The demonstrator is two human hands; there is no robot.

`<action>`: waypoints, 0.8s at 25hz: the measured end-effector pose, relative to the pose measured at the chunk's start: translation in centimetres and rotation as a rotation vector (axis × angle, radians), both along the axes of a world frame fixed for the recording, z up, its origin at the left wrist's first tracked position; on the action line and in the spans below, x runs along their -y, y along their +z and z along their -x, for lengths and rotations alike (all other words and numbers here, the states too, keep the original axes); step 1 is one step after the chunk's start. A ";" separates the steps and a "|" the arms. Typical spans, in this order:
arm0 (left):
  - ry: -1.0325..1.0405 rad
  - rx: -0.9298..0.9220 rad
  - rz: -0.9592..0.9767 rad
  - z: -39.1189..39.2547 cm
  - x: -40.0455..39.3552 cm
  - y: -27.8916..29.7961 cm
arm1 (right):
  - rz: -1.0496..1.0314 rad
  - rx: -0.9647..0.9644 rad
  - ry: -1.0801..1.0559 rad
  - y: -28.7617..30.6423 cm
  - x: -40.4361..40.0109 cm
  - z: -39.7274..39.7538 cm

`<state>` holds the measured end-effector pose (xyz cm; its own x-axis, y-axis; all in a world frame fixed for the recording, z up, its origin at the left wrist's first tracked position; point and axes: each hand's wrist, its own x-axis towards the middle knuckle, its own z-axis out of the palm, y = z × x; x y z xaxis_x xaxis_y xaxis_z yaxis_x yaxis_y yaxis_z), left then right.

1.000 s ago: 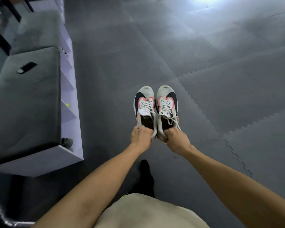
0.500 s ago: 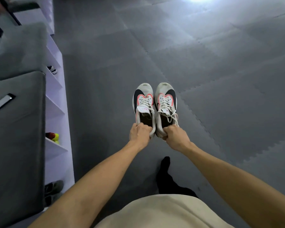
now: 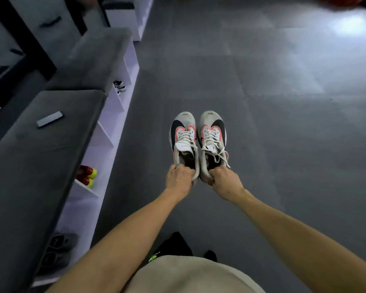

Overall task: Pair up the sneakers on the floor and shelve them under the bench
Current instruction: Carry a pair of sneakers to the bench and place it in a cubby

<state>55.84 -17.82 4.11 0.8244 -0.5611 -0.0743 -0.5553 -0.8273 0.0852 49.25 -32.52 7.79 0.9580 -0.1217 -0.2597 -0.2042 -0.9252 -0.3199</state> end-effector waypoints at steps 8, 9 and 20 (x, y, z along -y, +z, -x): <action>0.382 -0.001 0.045 -13.7 -5.6 -1.1 | 0.027 -0.009 0.379 -0.3 -4.7 -19.6; 0.428 -0.001 0.052 -14.9 -6.5 -1.3 | 0.025 -0.015 0.428 -0.3 -5.7 -21.7; 1.002 -0.037 0.041 -19.1 -16.0 -0.4 | 0.001 -0.015 0.980 0.2 -17.4 -34.1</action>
